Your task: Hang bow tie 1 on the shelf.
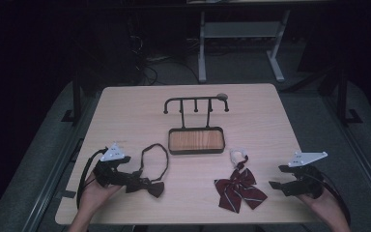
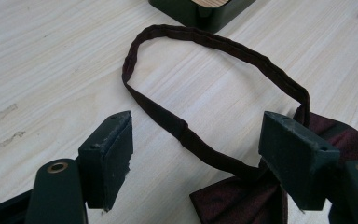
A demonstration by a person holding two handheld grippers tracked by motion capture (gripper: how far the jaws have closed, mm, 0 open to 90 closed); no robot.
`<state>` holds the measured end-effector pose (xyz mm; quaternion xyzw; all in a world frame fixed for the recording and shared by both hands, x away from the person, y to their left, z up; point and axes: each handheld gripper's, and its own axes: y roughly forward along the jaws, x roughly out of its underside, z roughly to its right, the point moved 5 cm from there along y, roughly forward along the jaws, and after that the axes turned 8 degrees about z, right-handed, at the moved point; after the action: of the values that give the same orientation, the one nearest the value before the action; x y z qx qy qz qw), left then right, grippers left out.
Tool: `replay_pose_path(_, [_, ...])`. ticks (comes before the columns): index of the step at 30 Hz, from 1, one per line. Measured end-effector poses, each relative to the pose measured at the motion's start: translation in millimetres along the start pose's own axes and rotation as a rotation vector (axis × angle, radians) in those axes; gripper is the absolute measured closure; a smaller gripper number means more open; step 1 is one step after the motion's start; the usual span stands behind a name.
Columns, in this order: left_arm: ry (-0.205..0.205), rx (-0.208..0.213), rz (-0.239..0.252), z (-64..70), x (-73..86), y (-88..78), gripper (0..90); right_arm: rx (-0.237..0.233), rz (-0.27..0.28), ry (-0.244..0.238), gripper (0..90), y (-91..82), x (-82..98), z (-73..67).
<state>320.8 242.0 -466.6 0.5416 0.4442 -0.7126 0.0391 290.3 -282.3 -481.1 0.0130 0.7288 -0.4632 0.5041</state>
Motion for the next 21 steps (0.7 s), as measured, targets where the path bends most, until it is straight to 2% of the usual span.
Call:
replay_pose_path(4, [0.002, 0.003, 0.0, 0.6, 0.1, -0.1, 25.9, -0.004, -0.001, 0.012, 25.5, 0.9, -1.0, -1.8])
replay_pose_path(8, [0.009, 0.009, -0.003, 1.6, 0.8, 0.6, 25.7, -0.007, -0.006, -0.001, 25.4, 1.1, -3.9, -3.9])
replay_pose_path(13, [0.008, 0.009, -0.004, 1.8, 1.0, 0.4, 25.4, -0.03, -0.011, -0.019, 25.0, 2.5, -13.2, -8.2])
replay_pose_path(15, [0.014, 0.007, -0.001, 2.4, 0.6, -0.3, 25.2, -0.034, -0.017, -0.037, 24.1, 2.4, -22.0, -10.2])
replay_pose_path(18, [0.02, 0.006, -0.006, 3.5, 0.6, 0.0, 25.1, -0.039, -0.023, -0.039, 24.2, 2.9, -27.4, -11.8])
replay_pose_path(21, [0.034, 0.008, -0.009, 5.9, -0.1, -0.4, 25.1, -0.062, -0.06, -0.051, 24.2, 6.6, -33.9, -15.2])
